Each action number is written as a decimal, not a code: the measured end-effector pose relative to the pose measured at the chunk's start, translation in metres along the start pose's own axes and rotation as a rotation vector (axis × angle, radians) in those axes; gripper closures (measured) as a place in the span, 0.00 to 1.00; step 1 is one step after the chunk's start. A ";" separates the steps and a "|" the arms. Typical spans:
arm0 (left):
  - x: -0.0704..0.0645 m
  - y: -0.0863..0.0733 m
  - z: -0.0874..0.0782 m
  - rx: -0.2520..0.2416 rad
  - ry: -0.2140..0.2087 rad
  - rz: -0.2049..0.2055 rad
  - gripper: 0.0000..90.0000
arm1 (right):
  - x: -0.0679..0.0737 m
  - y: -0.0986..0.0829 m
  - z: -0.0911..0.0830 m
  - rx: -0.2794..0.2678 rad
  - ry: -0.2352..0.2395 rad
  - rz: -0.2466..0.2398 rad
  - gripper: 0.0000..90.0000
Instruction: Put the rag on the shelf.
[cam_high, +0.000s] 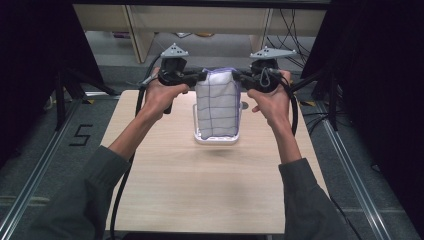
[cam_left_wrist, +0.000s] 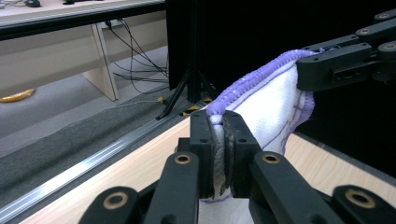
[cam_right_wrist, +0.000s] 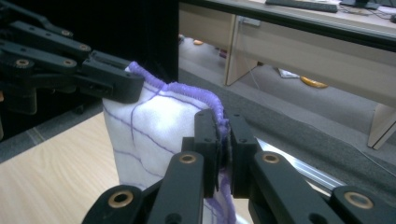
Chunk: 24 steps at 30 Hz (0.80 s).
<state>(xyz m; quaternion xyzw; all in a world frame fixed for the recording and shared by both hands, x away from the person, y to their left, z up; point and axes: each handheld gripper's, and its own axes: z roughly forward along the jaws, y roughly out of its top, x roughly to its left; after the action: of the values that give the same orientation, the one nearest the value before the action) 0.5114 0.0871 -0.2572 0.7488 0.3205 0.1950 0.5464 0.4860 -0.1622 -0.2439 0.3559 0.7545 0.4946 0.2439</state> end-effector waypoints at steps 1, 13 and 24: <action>0.001 0.001 0.001 -0.001 0.001 -0.003 0.93 | -0.003 0.002 0.001 -0.004 -0.008 -0.005 0.95; 0.032 0.017 0.034 -0.010 0.038 -0.056 0.92 | -0.029 0.017 0.031 -0.011 -0.041 0.047 0.95; 0.059 -0.007 0.086 0.039 0.114 -0.111 0.92 | -0.051 0.001 0.088 0.061 -0.099 0.063 0.95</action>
<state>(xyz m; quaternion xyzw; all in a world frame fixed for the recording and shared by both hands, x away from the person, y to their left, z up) 0.6072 0.0699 -0.2952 0.7280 0.3962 0.2004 0.5224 0.5813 -0.1513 -0.2763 0.4110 0.7445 0.4605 0.2543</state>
